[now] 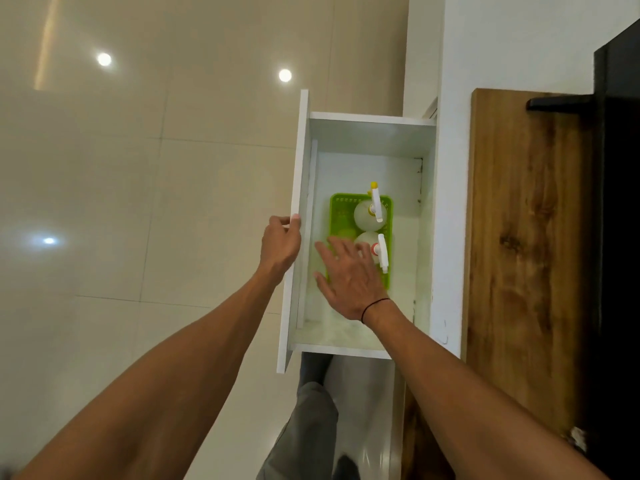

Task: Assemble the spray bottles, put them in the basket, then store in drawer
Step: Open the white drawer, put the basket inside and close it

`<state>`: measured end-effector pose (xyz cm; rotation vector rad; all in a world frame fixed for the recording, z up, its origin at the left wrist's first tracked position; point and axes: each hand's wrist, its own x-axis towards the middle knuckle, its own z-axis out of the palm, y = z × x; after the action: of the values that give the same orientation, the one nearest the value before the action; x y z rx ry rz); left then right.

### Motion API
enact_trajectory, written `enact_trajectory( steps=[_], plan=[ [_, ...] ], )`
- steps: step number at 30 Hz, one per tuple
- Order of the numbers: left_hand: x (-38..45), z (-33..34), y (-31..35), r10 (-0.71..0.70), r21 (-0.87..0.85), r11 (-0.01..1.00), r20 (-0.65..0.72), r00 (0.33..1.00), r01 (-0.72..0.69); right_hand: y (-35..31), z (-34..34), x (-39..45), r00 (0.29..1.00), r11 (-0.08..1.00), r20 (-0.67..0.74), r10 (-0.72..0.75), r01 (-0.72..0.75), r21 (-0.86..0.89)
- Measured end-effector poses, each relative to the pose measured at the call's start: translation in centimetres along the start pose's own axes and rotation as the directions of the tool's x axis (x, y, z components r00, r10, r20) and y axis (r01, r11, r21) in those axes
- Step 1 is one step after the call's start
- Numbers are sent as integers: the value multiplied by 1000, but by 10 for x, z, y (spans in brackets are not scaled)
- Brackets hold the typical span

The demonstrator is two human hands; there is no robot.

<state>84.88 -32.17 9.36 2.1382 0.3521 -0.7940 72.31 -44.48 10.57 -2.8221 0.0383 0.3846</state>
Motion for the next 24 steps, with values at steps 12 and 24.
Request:
enact_trajectory(
  steps=[12, 24],
  plan=[
    [-8, 15, 14, -25, 255, 967, -3, 1000, 24, -20, -4, 16, 797, 771, 387, -464, 579, -267],
    [-47, 71, 24, 79, 245, 964, 106, 991, -103, 22, -25, -21, 819, 773, 440, -367, 532, -346]
  ],
)
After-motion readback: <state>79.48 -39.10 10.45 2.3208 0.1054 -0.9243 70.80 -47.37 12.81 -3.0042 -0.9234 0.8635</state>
